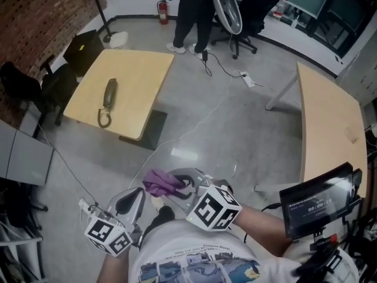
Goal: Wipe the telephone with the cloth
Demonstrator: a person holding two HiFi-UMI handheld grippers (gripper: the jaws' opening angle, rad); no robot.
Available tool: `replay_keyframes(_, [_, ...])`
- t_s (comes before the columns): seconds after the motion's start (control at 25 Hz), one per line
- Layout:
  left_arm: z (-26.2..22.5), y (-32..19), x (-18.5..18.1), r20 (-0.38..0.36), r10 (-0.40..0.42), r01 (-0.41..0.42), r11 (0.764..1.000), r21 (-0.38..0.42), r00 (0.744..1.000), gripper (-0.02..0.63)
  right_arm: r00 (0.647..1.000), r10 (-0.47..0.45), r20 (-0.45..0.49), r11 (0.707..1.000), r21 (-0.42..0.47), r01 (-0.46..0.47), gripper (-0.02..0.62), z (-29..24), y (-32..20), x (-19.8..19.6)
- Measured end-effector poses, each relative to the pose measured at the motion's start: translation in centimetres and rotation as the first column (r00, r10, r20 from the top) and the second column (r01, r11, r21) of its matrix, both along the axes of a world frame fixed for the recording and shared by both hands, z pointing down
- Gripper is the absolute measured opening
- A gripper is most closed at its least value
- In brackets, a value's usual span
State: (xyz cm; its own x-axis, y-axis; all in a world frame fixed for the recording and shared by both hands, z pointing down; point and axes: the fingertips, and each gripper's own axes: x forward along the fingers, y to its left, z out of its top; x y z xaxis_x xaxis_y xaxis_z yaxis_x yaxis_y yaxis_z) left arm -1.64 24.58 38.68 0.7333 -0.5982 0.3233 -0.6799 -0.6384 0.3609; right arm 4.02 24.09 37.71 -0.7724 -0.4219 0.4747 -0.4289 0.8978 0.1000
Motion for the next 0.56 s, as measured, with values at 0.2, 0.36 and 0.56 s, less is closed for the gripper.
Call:
replay_keyframes(0.2, [1.3,1.2,0.5,-0.01,-0.014,0.014,1.0,-0.018,1.0,0.003,1.0,-0.019,-0.01,1.0,-0.014,0.019,0.132,1.1,1.1,0.4])
replay_keyframes(0.36, [2.5,2.1,1.3,-0.016,-0.011,0.01,0.999,-0.034,1.0,0.003,1.0,-0.026,-0.018,0.999,-0.028,0.025,0.132,2.0,2.1,0.9])
replay_keyframes(0.56, [2.9,3.6,2.2,-0.015,-0.015,0.014,0.999,-0.045,1.0,0.003,0.999,-0.032,-0.022,0.999,-0.029,0.032,0.132,2.3,3.6,1.8])
